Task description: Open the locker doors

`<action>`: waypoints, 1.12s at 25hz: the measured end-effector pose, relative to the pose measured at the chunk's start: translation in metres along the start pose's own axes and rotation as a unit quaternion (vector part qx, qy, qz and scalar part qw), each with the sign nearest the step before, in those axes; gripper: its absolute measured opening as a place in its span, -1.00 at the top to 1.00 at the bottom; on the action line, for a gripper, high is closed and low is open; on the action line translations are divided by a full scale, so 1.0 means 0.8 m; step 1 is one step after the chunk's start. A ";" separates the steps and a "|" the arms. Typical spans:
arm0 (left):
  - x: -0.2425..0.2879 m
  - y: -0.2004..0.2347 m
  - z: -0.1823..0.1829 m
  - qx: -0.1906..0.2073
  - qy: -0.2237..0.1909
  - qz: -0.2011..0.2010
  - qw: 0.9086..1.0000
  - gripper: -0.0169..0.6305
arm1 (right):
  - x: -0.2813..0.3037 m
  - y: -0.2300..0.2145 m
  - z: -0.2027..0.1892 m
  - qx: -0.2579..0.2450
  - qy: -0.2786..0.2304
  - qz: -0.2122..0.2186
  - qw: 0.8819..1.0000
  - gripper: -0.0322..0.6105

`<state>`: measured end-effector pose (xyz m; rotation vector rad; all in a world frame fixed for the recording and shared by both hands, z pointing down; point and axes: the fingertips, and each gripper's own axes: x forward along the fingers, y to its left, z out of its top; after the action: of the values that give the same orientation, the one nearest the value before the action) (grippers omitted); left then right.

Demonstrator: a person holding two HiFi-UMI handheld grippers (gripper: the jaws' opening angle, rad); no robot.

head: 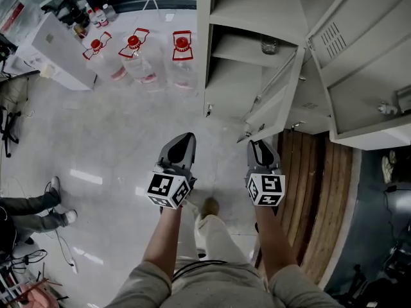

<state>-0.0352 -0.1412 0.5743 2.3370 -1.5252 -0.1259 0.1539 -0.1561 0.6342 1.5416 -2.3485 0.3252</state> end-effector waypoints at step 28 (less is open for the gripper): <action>-0.013 -0.016 -0.002 0.009 0.016 -0.014 1.000 0.95 | -0.073 -0.128 -0.030 0.101 0.021 -0.167 0.981 0.67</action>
<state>-0.0279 -0.1269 0.5703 2.3629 -1.4856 -0.0818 0.2729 -0.1383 0.6360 1.9647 -2.0268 0.5206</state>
